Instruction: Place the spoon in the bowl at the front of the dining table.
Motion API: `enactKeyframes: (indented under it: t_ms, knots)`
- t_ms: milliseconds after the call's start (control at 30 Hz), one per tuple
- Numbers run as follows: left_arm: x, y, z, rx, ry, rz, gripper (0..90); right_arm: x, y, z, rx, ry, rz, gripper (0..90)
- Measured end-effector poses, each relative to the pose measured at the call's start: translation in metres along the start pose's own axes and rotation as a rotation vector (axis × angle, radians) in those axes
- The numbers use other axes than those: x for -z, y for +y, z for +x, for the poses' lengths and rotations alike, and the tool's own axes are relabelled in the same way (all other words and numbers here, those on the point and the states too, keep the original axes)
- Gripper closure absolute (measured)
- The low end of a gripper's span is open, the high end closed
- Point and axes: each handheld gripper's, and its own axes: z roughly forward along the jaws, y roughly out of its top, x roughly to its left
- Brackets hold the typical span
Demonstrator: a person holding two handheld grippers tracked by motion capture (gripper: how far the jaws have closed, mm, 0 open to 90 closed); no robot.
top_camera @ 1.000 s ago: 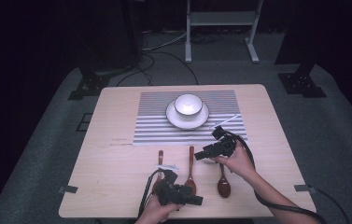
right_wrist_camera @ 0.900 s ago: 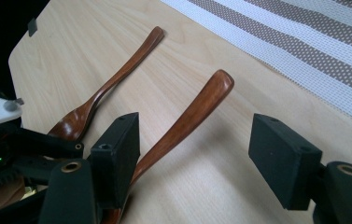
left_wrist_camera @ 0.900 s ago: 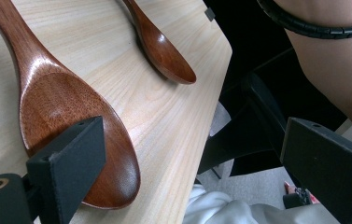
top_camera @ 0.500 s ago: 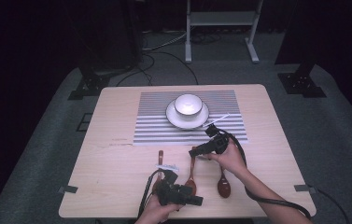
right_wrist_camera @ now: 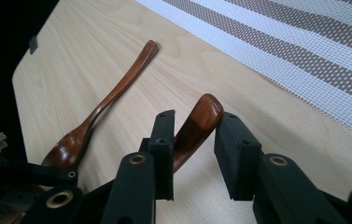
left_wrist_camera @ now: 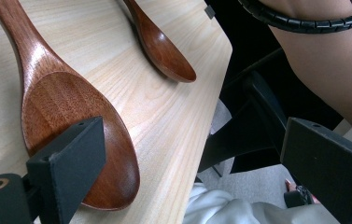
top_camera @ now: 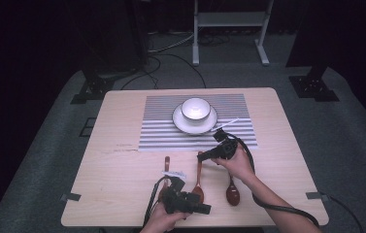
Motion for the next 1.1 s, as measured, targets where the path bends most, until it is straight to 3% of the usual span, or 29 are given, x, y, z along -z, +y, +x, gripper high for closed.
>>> enactKeyframes:
  t_ms: [367, 667, 800, 967, 1100]
  knots:
    - [0.000, 0.000, 0.000, 0.006, -0.001, -0.002, 5.6, 0.005, -0.001, -0.002, -0.033, 0.085, -0.046, 75.0]
    - [0.001, 0.000, -0.001, 0.006, 0.003, 0.000, 5.6, 0.008, -0.001, -0.002, -0.048, 0.126, -0.064, 77.6]
    - [0.001, 0.001, -0.002, -0.001, 0.010, 0.005, 5.5, 0.008, -0.002, -0.004, -0.071, 0.174, -0.083, 80.0]
    - [0.003, 0.002, -0.003, -0.008, -0.004, -0.020, 5.5, 0.013, -0.003, -0.009, -0.111, 0.259, -0.123, 83.5]
    - [0.010, 0.005, -0.007, -0.026, -0.009, -0.053, 5.5, 0.017, -0.003, -0.011, -0.115, 0.263, -0.136, 83.6]
